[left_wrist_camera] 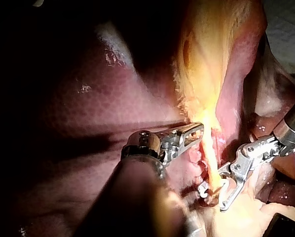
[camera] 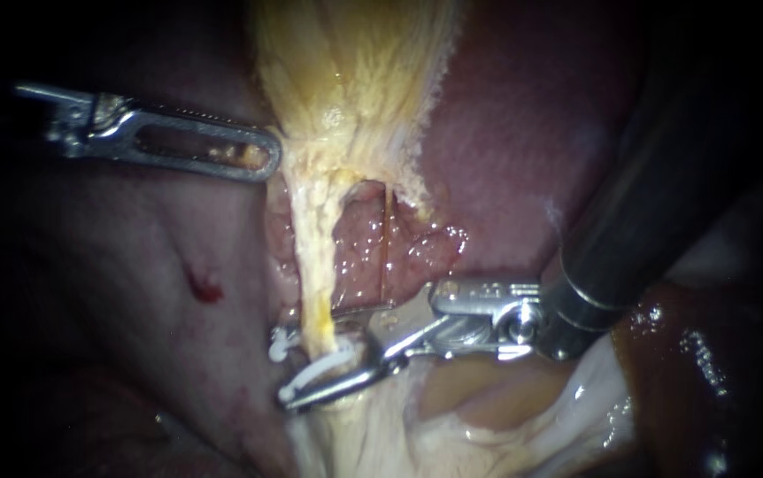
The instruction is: Clipping first clip left tube
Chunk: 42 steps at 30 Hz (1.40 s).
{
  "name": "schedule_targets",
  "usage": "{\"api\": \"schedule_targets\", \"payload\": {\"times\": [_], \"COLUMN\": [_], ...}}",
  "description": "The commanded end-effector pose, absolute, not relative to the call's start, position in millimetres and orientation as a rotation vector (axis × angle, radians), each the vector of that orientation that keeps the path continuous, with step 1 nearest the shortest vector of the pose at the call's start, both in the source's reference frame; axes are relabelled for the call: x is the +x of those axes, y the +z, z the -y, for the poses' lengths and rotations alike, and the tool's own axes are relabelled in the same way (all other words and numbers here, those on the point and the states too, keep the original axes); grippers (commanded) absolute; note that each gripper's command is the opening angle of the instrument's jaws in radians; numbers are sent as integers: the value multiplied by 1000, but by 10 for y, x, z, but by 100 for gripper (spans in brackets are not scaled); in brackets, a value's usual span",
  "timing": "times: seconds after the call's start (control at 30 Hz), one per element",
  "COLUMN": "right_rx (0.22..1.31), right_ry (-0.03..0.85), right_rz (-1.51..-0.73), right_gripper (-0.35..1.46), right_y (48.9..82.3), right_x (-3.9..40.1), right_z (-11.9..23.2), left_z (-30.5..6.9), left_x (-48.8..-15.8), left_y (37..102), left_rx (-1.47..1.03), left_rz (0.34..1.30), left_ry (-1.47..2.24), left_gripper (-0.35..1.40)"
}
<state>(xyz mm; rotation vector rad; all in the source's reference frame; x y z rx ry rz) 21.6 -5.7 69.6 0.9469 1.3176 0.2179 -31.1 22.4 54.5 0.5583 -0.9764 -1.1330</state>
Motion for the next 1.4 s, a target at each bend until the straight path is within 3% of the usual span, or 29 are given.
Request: {"api": "schedule_targets", "payload": {"times": [0.03,0.6,1.4], "right_rx": [952,970,974], "right_ry": [212,207,212], "right_rz": [-1320,-1331,-1328], "right_gripper": [49,49,45], "right_y": [693,664,665], "right_x": [215,207,206], "right_z": [57,55,53], "left_z": [-224,-225,-225], "left_x": [-311,-309,-308], "left_y": [546,547,547], "left_rx": [559,559,559], "left_rz": [976,976,976], "left_ry": [-1133,-1132,-1132], "left_gripper": [-35,-35,-35]}}
